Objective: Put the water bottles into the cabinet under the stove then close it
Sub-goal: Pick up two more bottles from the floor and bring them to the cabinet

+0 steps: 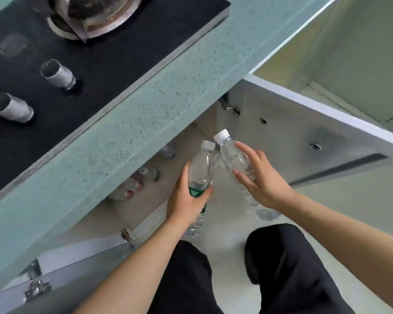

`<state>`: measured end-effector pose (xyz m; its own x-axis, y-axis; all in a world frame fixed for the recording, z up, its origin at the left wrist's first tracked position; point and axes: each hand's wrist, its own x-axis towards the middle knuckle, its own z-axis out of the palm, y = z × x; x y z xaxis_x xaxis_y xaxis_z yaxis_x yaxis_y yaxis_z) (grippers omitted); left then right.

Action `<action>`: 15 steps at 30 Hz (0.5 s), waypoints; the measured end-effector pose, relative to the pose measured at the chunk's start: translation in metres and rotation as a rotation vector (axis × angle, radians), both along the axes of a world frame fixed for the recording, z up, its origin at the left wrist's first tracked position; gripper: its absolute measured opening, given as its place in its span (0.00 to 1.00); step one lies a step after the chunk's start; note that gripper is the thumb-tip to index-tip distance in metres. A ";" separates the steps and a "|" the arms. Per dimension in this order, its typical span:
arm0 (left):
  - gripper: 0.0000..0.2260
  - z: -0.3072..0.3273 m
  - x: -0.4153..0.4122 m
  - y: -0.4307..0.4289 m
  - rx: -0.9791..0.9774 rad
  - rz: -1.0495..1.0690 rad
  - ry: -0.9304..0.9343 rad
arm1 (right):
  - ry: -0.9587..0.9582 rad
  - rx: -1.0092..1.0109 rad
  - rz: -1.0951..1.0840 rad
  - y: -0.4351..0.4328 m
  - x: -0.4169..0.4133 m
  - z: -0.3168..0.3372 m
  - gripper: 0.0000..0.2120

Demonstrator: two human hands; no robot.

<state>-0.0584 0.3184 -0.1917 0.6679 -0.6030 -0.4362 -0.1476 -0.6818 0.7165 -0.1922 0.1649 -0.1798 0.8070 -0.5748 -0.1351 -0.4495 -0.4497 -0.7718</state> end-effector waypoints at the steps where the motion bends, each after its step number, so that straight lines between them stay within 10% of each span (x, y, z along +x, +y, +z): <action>1: 0.37 -0.025 0.005 -0.004 -0.006 -0.018 -0.007 | -0.006 -0.012 -0.007 -0.004 0.002 -0.025 0.28; 15: 0.34 -0.395 0.120 -0.075 -0.189 0.046 -0.100 | -0.143 -0.107 -0.034 -0.038 0.090 -0.398 0.28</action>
<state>0.0621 0.2430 -0.5872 0.7309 -0.6358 -0.2481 -0.1966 -0.5442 0.8156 -0.1022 0.1269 -0.5780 0.7934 -0.6072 0.0432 -0.3548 -0.5189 -0.7778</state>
